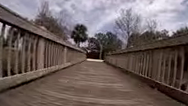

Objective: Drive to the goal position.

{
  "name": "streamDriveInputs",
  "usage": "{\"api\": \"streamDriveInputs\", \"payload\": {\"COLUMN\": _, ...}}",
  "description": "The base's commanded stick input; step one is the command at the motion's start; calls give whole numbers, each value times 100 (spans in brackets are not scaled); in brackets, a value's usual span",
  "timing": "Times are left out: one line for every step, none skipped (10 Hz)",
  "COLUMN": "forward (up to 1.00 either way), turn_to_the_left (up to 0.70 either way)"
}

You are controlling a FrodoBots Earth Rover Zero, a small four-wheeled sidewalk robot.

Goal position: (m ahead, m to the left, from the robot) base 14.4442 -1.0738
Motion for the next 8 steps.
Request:
{"api": "streamDriveInputs", "payload": {"forward": 70, "turn_to_the_left": -7}}
{"api": "streamDriveInputs", "payload": {"forward": 70, "turn_to_the_left": -1}}
{"api": "streamDriveInputs", "payload": {"forward": 70, "turn_to_the_left": 0}}
{"api": "streamDriveInputs", "payload": {"forward": 70, "turn_to_the_left": 0}}
{"api": "streamDriveInputs", "payload": {"forward": 70, "turn_to_the_left": 0}}
{"api": "streamDriveInputs", "payload": {"forward": 70, "turn_to_the_left": 0}}
{"api": "streamDriveInputs", "payload": {"forward": 70, "turn_to_the_left": 0}}
{"api": "streamDriveInputs", "payload": {"forward": 70, "turn_to_the_left": 0}}
